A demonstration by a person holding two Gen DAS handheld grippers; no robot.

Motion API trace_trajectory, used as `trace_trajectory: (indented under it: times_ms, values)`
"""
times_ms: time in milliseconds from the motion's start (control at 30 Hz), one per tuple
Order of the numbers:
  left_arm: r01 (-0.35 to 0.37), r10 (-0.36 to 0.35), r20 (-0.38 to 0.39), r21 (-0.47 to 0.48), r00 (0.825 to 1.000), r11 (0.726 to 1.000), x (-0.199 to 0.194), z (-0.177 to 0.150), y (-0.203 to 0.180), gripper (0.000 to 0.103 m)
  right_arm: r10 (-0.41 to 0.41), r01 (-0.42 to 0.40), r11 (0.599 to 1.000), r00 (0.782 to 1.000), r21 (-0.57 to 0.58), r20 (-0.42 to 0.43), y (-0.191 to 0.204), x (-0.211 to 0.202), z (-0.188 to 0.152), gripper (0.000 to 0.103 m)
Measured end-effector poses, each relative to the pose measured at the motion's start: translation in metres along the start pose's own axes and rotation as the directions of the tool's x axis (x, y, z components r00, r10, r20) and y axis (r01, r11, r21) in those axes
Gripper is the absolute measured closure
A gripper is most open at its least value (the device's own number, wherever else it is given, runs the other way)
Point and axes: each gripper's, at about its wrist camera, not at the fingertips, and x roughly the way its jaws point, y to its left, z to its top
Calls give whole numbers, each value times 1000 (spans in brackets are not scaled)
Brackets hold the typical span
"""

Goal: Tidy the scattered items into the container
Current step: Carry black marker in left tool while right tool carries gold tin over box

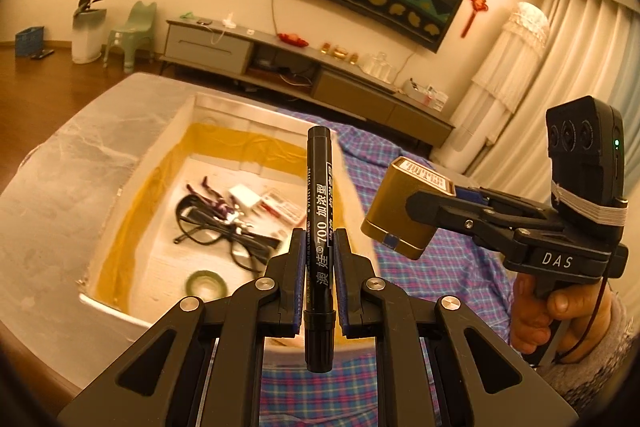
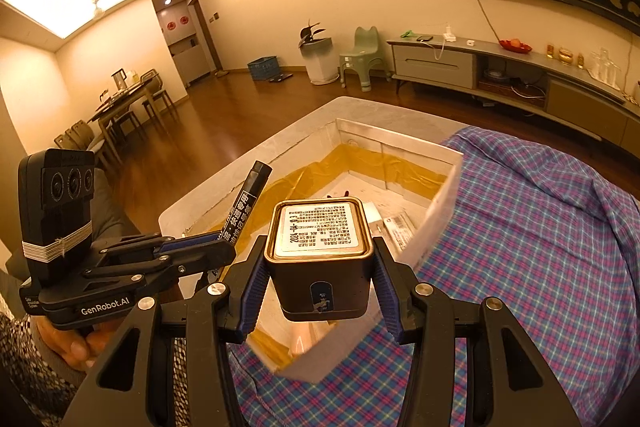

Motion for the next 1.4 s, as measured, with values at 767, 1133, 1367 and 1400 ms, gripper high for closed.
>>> trace_trajectory:
  times_ms: [767,1133,1367,1400]
  values:
    - [-40,39,-20,-61,999,997,29,28,77,90,-25,12,997,983,-76,-182,-12,136,71,53]
    - [-6,4,-39,-58,999,998,42,26,86,90,-82,46,991,952,-129,-294,-23,208,97,53]
    - [1,-3,-56,-48,998,999,46,25,89,90,-137,68,978,921,-197,-365,-22,251,101,53]
    - [0,-2,-57,-48,998,999,46,26,89,90,-144,68,976,916,-207,-375,-21,255,100,53]
